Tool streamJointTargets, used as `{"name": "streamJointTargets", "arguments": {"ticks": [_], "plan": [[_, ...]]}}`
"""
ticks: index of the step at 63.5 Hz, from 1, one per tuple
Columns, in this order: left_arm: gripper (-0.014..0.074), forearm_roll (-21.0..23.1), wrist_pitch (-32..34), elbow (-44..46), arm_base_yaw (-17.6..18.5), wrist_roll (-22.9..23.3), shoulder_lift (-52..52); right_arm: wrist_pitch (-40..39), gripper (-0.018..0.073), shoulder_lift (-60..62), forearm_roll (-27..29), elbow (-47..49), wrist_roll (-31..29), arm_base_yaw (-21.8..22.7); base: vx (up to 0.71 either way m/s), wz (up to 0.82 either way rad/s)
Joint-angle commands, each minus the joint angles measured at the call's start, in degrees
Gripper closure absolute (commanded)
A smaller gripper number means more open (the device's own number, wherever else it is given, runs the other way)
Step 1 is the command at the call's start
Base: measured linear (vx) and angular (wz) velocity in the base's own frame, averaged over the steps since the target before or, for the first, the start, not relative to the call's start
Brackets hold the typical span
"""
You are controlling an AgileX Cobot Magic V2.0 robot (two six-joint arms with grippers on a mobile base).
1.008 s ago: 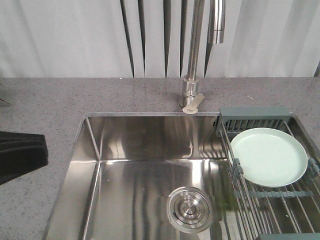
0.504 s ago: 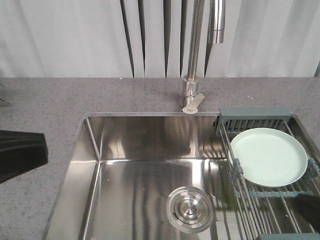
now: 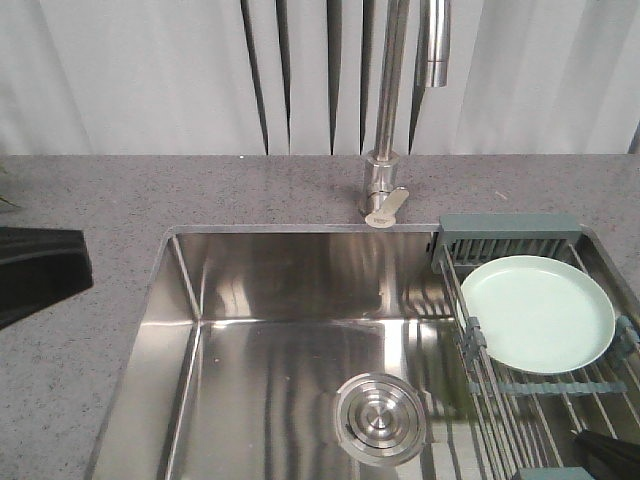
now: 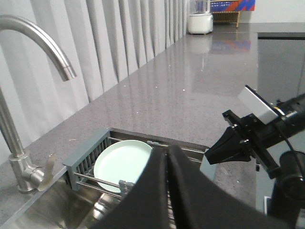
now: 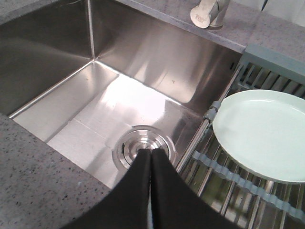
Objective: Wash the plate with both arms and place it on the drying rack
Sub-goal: 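Lift the right gripper away from the plate on the rack, then extend the left arm over the sink toward the faucet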
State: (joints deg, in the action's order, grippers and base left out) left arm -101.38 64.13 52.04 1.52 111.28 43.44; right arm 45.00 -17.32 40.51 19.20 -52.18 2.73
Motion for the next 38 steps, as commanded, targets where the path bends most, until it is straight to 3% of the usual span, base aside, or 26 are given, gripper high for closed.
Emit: {"name": "streamJointTargets", "arguments": {"ticks": [1, 16, 38], "plan": [[0.0603, 2.8, -5.4, 1.5, -0.1, 1.3, 0.3, -3.6, 0.0564, -0.4, 2.2, 1.6, -0.6, -0.1, 0.0, 0.0], [0.0603, 12.8, -6.3, 1.7, -0.1, 1.2, 7.8, -3.5, 0.0564, -0.4, 2.2, 1.6, -0.6, -0.1, 0.0, 0.0], [0.0603, 19.8, -4.0, 8.0, 0.7, 4.5, 25.9, -3.5, 0.0564, -0.4, 2.2, 1.6, -0.6, -0.1, 0.0, 0.0]]}}
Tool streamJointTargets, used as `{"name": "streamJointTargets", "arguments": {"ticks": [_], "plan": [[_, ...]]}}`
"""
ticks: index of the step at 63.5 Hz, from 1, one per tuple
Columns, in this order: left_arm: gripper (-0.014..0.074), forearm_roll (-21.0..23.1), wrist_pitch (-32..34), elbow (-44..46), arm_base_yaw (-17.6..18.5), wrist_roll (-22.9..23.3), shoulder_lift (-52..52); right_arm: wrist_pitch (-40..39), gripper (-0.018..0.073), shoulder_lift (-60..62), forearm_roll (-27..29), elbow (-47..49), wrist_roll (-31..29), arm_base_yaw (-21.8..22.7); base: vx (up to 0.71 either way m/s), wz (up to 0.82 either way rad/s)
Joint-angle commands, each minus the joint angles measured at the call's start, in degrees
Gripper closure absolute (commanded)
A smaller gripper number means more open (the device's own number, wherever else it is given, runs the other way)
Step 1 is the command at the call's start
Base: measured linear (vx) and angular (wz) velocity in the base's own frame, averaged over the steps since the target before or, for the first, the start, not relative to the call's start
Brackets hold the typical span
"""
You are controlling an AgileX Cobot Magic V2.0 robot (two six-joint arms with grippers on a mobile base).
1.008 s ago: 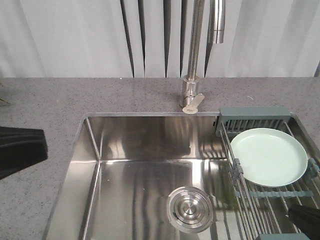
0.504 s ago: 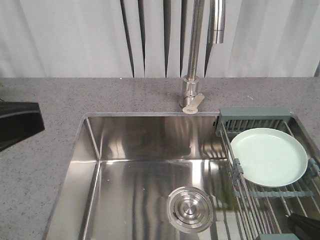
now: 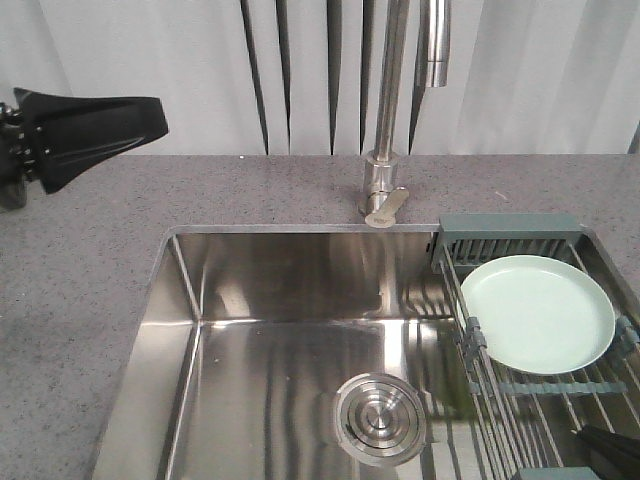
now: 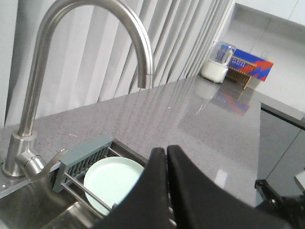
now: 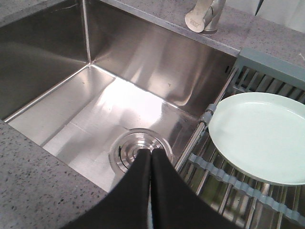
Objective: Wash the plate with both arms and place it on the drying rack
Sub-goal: 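Extend the left arm over the sink toward the faucet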
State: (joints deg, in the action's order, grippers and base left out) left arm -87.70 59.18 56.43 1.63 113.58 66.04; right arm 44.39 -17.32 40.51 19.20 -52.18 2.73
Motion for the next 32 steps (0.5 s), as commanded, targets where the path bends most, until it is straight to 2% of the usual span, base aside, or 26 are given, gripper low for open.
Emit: {"name": "streamJointTargets", "arguments": {"ticks": [1, 7, 25, 32], "plan": [[0.0603, 6.3, 1.1, 4.0, 0.8, 2.8, 4.1, -2.9, 0.0564, -0.4, 2.2, 1.6, -0.6, -0.1, 0.0, 0.0], [0.0603, 6.6, 1.6, 7.0, 2.8, 6.6, 9.6, -2.9, 0.0564, -0.4, 2.2, 1.6, -0.6, -0.1, 0.0, 0.0], [0.0603, 6.8, 0.2, 14.9, 11.4, 6.6, 24.4, -2.9, 0.0564, -0.4, 2.2, 1.6, -0.6, -0.1, 0.0, 0.0], [0.0603, 8.0, -2.3, 17.7, 14.6, 6.7, 29.9, -2.9, 0.0564, -0.4, 2.2, 1.6, -0.6, -0.1, 0.0, 0.0]]}}
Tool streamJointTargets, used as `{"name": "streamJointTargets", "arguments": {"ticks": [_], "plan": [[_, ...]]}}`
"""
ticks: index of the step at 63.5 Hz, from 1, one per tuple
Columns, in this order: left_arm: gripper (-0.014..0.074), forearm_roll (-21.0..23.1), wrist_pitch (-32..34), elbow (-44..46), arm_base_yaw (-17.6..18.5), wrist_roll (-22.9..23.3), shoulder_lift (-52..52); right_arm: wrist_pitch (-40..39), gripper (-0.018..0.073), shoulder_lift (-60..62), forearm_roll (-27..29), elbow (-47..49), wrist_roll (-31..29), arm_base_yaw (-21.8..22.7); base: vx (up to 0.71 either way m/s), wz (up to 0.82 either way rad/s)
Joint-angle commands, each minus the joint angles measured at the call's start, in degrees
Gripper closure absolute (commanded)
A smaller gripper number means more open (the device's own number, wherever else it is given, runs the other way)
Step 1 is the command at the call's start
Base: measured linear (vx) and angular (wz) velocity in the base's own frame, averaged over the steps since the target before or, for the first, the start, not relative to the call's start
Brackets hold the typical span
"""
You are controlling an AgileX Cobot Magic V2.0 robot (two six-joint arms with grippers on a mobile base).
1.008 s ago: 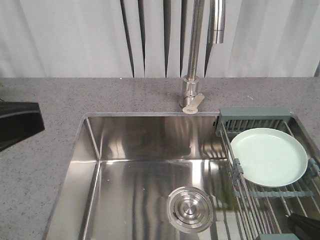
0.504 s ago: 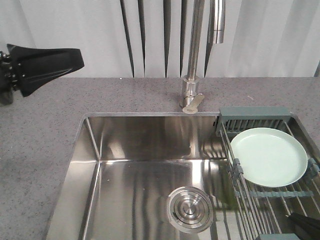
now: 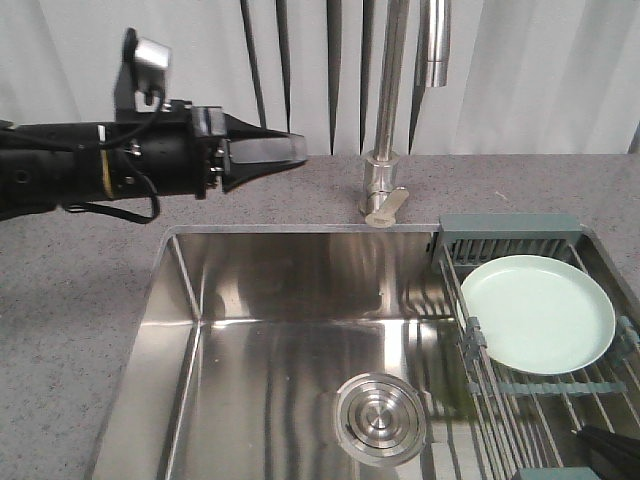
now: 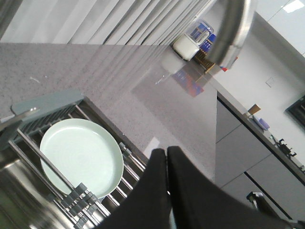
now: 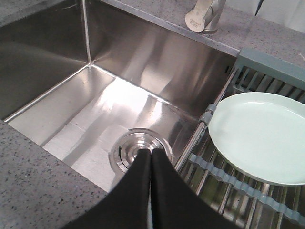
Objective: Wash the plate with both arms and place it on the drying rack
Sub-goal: 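Extend the left arm over the sink toward the faucet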
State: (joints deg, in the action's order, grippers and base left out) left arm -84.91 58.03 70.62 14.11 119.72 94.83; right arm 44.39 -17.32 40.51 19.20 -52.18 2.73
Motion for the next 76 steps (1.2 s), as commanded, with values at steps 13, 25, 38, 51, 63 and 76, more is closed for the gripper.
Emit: {"name": "streamJointTargets", "arguments": {"ticks": [13, 25, 38, 51, 63, 76], "plan": [[0.0603, 8.9, -6.5, 8.0, 6.7, 0.7, 9.9, -2.9, 0.0564, -0.4, 2.2, 1.6, -0.6, -0.1, 0.0, 0.0], [0.0603, 11.4, -8.2, 12.9, 10.0, 1.8, 17.7, -2.9, 0.0564, -0.4, 2.2, 1.6, -0.6, -0.1, 0.0, 0.0], [0.0603, 15.3, -9.4, 18.3, 11.4, 2.7, 24.6, -2.9, 0.0564, -0.4, 2.2, 1.6, -0.5, -0.1, 0.0, 0.0], [0.0603, 18.4, -9.7, 22.4, 12.1, 2.7, 29.0, -2.9, 0.0564, -0.4, 2.2, 1.6, -0.5, -0.1, 0.0, 0.0], [0.0603, 19.9, -11.4, 25.3, 13.0, 2.7, 31.7, -2.9, 0.0564, -0.4, 2.2, 1.6, -0.5, -0.1, 0.0, 0.0], [0.0603, 22.8, -13.0, 26.7, 13.1, 2.7, 33.8, -2.9, 0.0564, -0.4, 2.2, 1.6, -0.5, -0.1, 0.0, 0.0]]}}
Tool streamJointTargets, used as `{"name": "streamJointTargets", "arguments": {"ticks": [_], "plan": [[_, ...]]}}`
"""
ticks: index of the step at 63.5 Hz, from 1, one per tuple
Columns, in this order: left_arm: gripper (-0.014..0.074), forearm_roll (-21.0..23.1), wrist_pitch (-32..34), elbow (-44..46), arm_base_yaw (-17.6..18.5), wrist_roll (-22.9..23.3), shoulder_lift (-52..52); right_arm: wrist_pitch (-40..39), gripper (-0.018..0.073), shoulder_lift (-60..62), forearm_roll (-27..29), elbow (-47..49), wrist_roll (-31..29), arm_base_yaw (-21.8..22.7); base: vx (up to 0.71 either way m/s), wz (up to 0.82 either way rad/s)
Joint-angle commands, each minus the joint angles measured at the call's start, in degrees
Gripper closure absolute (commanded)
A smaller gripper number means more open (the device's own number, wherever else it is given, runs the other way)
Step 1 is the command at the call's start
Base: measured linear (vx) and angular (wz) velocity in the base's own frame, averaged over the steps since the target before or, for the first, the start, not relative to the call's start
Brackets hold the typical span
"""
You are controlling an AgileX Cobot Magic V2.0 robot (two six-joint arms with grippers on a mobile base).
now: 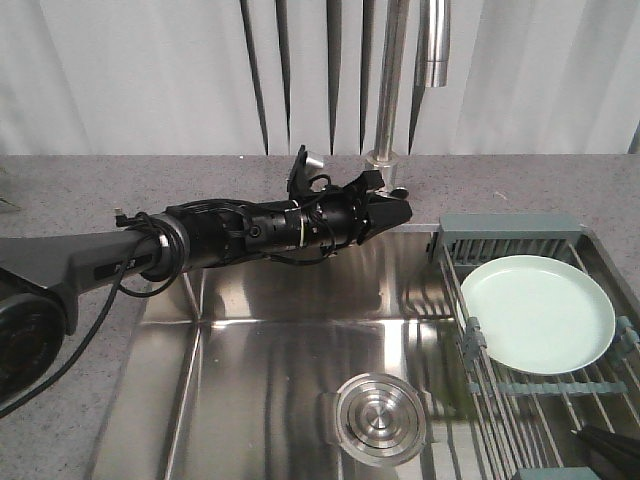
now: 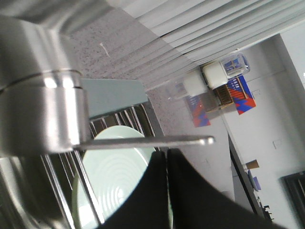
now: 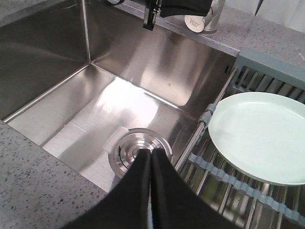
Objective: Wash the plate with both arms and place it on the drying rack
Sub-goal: 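Extend the left arm over the sink toward the faucet, then push the faucet lever with the left gripper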
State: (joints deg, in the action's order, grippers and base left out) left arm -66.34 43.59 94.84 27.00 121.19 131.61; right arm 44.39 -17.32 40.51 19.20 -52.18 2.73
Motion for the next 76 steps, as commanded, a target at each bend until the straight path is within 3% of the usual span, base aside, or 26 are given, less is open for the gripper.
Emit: {"name": "streamJointTargets", "arguments": {"ticks": [1, 19, 40, 63, 76], "plan": [[0.0603, 4.3, 1.4, 2.8, 0.3, 1.3, -2.9, -2.9, 0.0564, -0.4, 2.2, 1.6, -0.5, -0.1, 0.0, 0.0], [0.0603, 4.4, -0.5, 8.4, 0.3, 1.3, -1.1, -2.9, 0.0564, -0.4, 2.2, 1.6, -0.5, -0.1, 0.0, 0.0], [0.0603, 7.1, -5.8, 9.0, 0.0, 1.3, -1.1, -2.9, 0.0564, -0.4, 2.2, 1.6, -0.5, -0.1, 0.0, 0.0], [0.0603, 6.7, 2.5, 9.0, 0.0, 1.3, -1.8, -2.9, 0.0564, -0.4, 2.2, 1.6, -0.5, -0.1, 0.0, 0.0], [0.0603, 0.6, 7.6, 9.0, -0.6, 1.3, -4.1, -2.9, 0.0564, -0.4, 2.2, 1.6, -0.5, -0.1, 0.0, 0.0]]}}
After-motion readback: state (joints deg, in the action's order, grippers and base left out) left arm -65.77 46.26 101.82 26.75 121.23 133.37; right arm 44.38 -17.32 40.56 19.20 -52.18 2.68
